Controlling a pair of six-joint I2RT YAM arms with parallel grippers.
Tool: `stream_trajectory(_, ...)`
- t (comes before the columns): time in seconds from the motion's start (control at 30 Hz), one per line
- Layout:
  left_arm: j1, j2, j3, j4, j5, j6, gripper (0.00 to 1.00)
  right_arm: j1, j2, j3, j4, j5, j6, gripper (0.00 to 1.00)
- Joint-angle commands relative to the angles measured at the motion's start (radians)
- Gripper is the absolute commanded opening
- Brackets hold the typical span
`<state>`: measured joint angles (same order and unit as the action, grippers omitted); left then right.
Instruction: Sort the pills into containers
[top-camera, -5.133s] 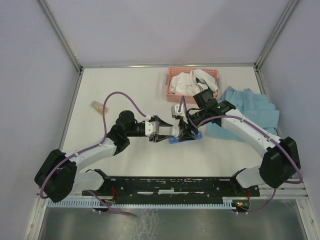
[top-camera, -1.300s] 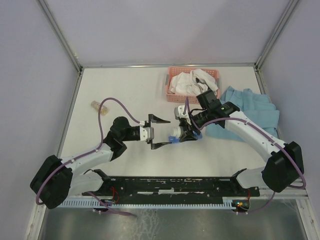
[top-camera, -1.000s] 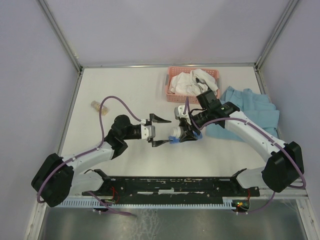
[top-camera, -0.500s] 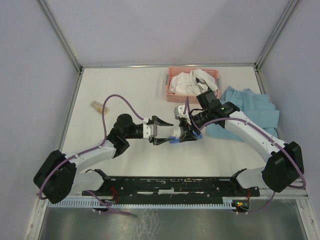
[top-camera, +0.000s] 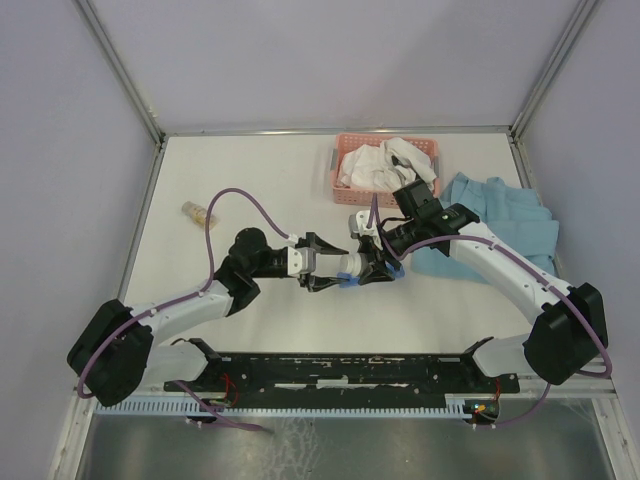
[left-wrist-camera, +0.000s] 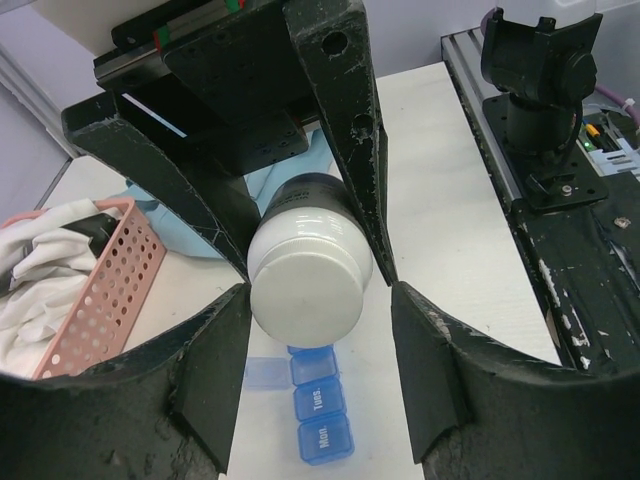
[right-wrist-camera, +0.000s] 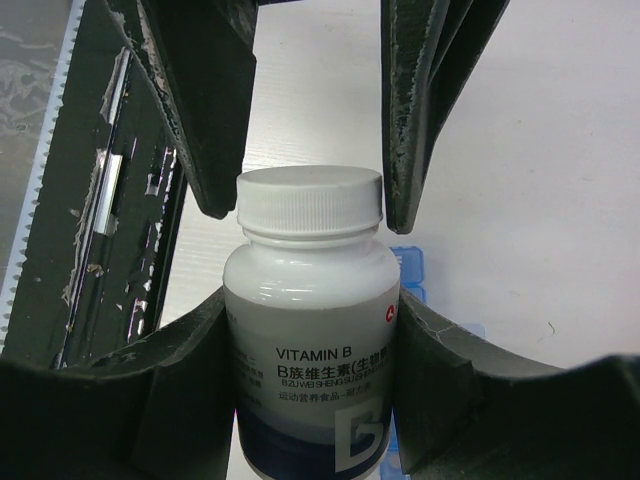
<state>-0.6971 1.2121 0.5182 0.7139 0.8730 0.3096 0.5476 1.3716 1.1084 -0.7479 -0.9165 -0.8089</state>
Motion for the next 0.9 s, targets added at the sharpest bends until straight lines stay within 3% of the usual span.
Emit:
stream_trajectory(0.0, -0.012, -0.009, 0.042, 0.050, -0.012, -0.030, 0.66, -0.004, -0.009, 0.011, 0.024, -0.039, 0.007, 0.01)
stream_trajectory(0.43, -0.022, -0.008, 0.055, 0.050, -0.042, -0.128, 0.52, -0.005, -0.005, 0.014, 0.020, -0.032, 0.006, 0.01)
stream_trajectory(0.57, -0.032, -0.027, 0.033, 0.060, -0.112, -0.294, 0.42, -0.004, -0.001, 0.015, 0.037, -0.002, 0.032, 0.01)
stream_trajectory(0.73, -0.060, -0.059, -0.026, 0.109, -0.267, -0.596, 0.37, -0.003, 0.014, 0.025, 0.050, 0.031, 0.065, 0.01)
stream_trajectory(0.87, -0.066, -0.095, -0.023, 0.021, -0.395, -0.846, 0.22, -0.004, 0.026, 0.028, 0.070, 0.070, 0.102, 0.01)
